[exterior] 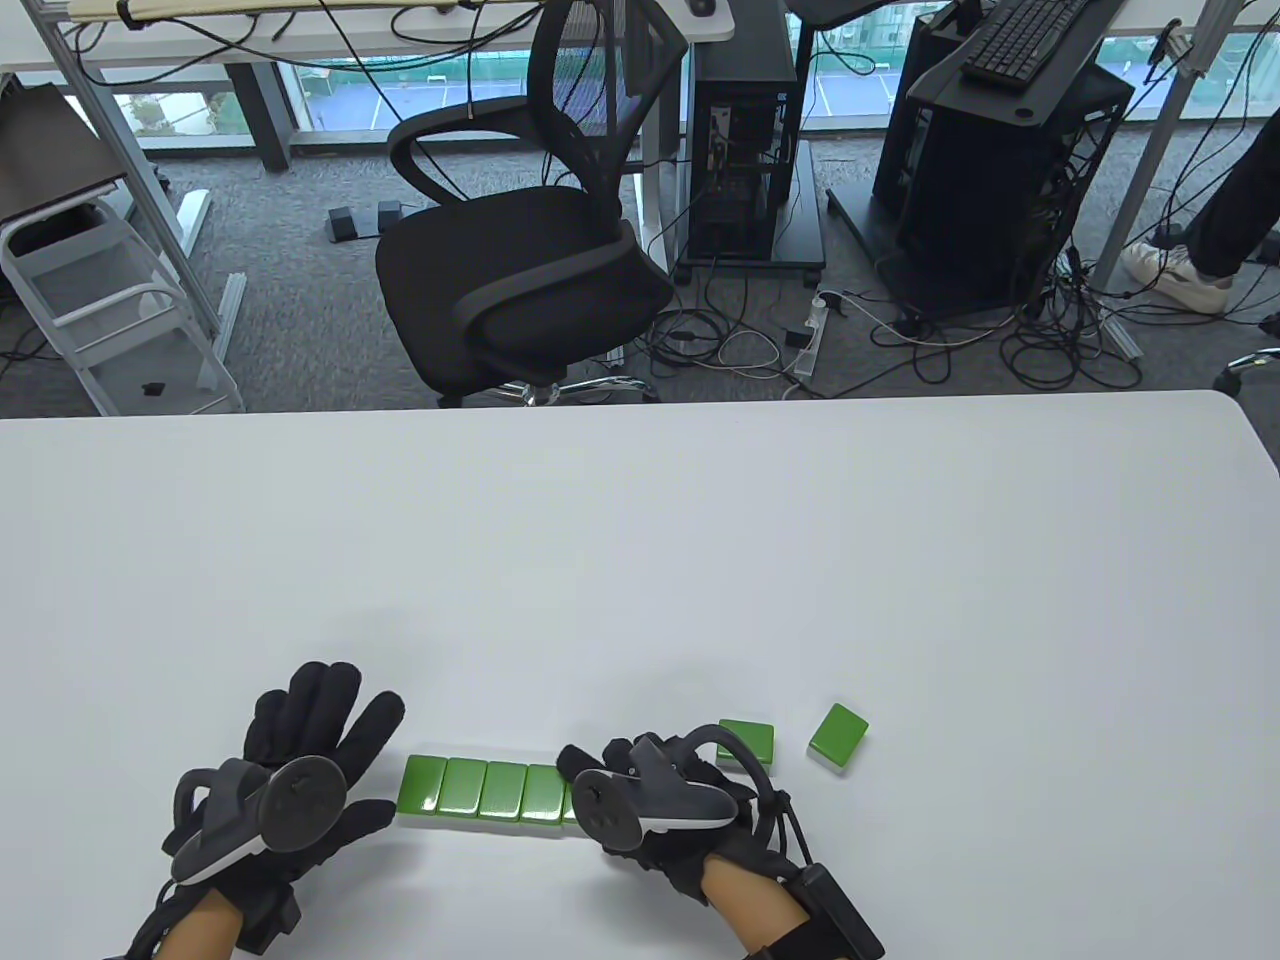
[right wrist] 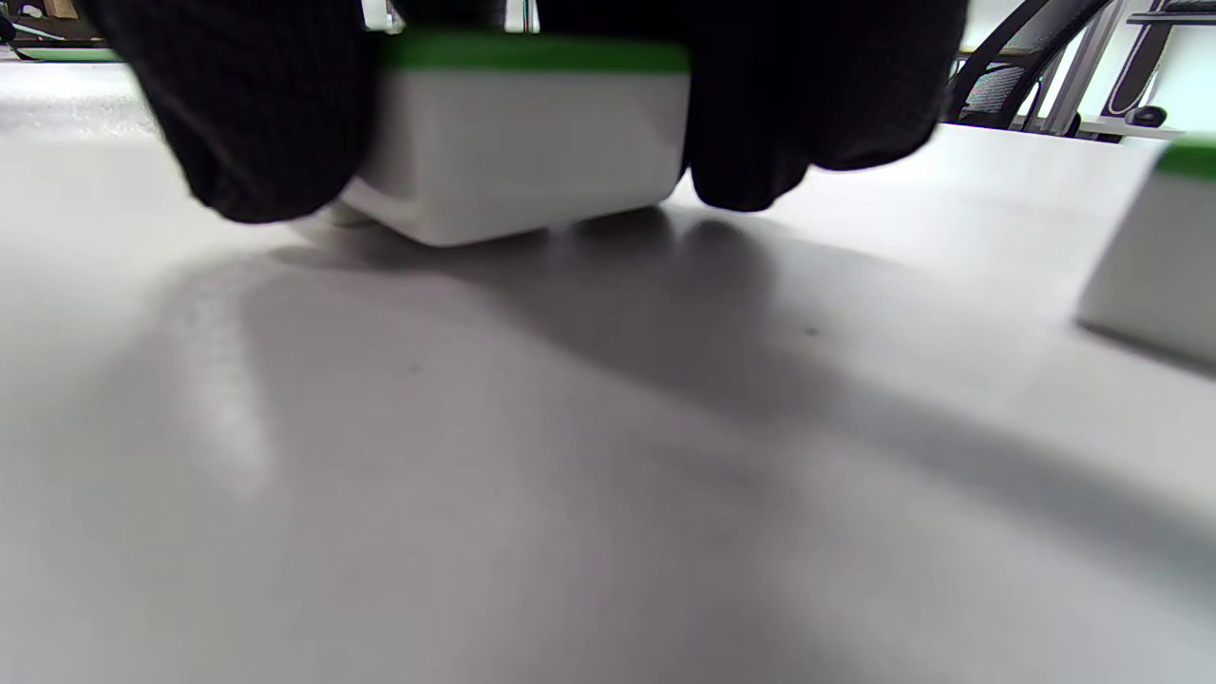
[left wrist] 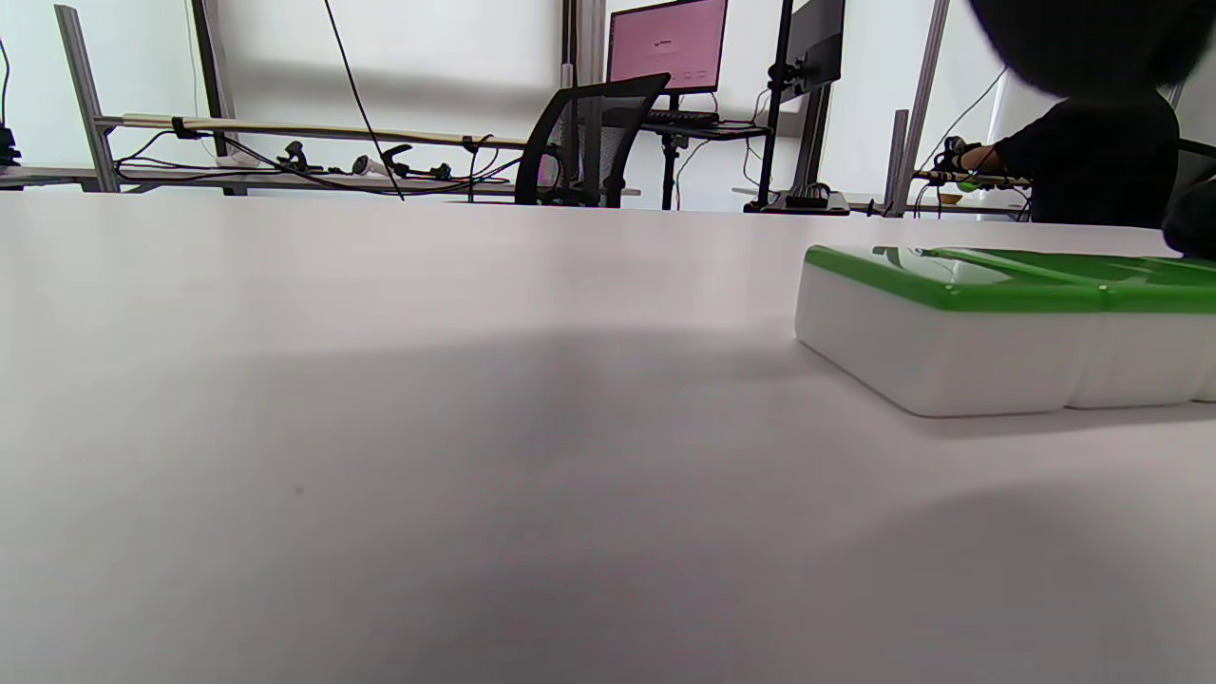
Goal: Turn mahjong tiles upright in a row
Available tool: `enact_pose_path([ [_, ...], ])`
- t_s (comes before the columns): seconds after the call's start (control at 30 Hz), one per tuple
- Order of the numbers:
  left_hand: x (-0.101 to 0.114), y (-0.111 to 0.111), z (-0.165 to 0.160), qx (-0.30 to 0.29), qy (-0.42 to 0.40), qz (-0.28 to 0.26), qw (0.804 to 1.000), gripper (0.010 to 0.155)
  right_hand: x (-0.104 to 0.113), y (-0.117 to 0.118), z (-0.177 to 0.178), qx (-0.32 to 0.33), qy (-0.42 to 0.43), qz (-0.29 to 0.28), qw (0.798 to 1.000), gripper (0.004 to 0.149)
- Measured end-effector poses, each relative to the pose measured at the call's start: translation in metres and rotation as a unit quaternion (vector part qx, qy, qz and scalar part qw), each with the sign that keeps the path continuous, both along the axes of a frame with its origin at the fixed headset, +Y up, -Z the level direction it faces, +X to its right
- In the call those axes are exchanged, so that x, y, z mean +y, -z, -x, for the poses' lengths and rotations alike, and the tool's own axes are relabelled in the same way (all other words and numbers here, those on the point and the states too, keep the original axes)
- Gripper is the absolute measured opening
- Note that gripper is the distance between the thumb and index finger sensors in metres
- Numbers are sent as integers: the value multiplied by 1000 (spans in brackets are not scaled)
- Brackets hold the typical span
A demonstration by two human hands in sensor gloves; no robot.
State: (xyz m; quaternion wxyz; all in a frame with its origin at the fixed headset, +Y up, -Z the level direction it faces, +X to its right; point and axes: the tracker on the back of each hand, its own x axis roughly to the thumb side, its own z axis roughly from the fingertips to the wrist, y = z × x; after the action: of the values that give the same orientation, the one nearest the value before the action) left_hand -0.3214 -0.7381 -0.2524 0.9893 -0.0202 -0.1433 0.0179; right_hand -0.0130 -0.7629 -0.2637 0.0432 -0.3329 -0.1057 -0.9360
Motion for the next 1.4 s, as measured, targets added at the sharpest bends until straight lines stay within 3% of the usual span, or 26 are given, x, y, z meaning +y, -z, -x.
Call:
enact_pose_path([
  [0.2,0,0,0,-1,3,3,1000,91,-5,-1,1,-4,-15,6,1000,81],
  [0.4,-1,0,-1,-1,6,5,1000,91,-2,2,-1,-16,-19,63,998,84],
  [0.6,-1,0,-2,-3,7,7,1000,91,28,21,-24,-87,38,121,988,85],
  [0.77,-3,0,-2,-2,11,12,1000,91,53,40,-62,-153,6,68,986,84],
  [0.87,-2,0,-3,-3,12,11,1000,92,48,48,-82,-186,-10,71,980,84],
  [0.97,-2,0,-4,-5,15,10,1000,92,30,52,-101,-221,-25,109,969,84],
  [1.07,-3,0,-4,-6,17,11,1000,92,17,53,-111,-257,-30,111,960,80],
  [1.4,-4,0,-5,-4,20,19,1000,91,8,60,-100,-279,-33,33,959,77],
])
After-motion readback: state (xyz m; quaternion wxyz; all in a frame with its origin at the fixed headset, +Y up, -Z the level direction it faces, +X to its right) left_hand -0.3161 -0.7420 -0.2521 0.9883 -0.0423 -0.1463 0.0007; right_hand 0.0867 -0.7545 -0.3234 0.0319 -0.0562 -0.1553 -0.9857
